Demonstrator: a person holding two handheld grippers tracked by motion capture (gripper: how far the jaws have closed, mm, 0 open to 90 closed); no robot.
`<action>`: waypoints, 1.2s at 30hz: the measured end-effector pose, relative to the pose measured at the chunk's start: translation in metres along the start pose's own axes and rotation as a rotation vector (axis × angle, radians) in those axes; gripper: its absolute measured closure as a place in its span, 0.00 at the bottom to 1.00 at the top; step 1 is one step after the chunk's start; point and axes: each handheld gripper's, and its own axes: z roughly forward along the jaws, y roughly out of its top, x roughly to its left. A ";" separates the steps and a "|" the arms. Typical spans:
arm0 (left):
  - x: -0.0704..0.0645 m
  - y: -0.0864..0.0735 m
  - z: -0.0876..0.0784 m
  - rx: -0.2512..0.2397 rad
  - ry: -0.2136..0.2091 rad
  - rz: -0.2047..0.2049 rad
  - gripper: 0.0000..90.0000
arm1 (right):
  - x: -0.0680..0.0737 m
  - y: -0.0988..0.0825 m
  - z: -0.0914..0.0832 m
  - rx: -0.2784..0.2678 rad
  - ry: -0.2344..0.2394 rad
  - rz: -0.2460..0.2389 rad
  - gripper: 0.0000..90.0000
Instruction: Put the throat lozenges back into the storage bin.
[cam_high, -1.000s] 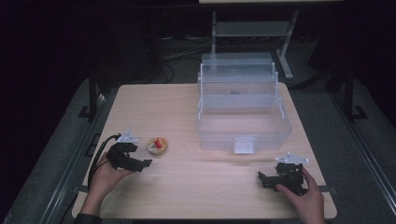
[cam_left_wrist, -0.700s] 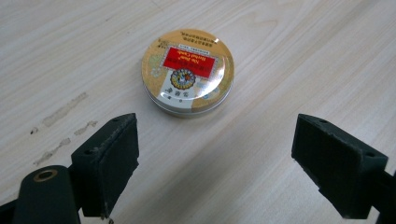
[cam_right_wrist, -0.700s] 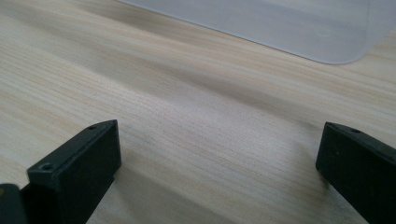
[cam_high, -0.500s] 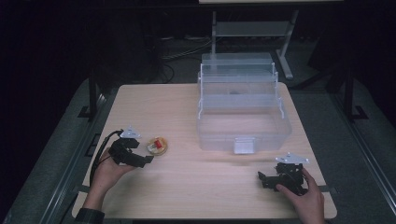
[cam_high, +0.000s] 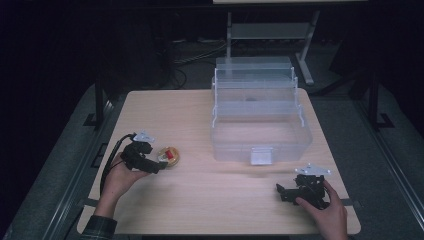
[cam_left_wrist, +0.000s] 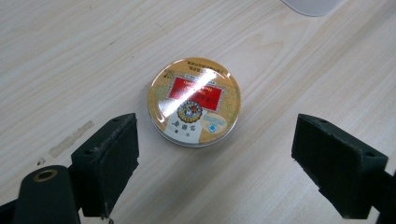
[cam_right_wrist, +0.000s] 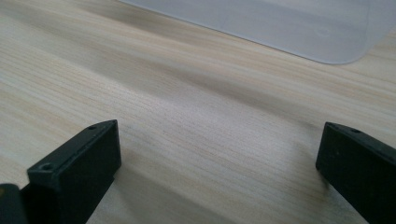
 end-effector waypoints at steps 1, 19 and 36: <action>0.000 0.001 0.001 -0.002 -0.001 -0.005 0.16 | 0.000 0.000 0.000 0.000 0.000 0.000 0.00; 0.002 0.023 0.020 0.063 -0.008 0.002 0.16 | 0.000 0.000 0.000 0.000 0.000 0.000 0.00; 0.010 0.033 0.045 0.156 -0.009 -0.002 0.16 | 0.000 0.000 0.000 0.000 0.000 0.000 0.00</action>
